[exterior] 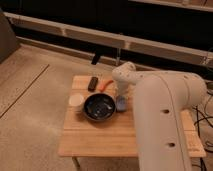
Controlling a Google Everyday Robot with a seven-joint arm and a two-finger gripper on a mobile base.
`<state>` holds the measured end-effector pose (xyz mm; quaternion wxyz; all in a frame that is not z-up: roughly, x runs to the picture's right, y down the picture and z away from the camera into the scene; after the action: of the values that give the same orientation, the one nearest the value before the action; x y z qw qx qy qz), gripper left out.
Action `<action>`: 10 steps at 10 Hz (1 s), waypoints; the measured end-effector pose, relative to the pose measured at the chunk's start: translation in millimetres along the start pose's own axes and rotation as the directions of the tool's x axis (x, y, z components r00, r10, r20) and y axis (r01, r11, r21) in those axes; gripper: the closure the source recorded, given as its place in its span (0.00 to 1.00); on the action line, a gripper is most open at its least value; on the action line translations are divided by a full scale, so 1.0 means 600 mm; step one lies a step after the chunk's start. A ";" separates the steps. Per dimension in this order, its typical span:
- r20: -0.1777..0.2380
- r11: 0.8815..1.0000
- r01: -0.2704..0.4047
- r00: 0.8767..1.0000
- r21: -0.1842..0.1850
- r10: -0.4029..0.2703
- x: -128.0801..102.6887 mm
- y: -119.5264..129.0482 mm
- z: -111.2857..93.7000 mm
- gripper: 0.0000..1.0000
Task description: Place the white sponge in the ceramic cup
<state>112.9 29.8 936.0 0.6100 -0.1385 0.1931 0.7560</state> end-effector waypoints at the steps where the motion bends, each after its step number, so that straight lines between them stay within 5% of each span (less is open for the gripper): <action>1: 0.091 0.999 -0.024 0.995 -0.039 0.028 -0.031 0.007 -0.059 0.82; 3: 0.222 0.994 -0.024 0.974 -0.107 0.048 -0.061 0.025 -0.154 0.82; 4: 0.320 0.988 0.011 0.947 -0.152 0.039 -0.076 0.045 -0.230 0.82; 7: 0.509 0.961 0.163 0.860 -0.225 -0.027 -0.082 0.127 -0.397 0.82; 8: 0.537 0.952 0.200 0.842 -0.234 -0.045 -0.078 0.151 -0.424 0.82; 10: 0.542 0.952 0.201 0.839 -0.233 -0.044 -0.079 0.149 -0.429 0.82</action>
<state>29.5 -145.9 739.7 0.6609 -0.0215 -0.1013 0.7432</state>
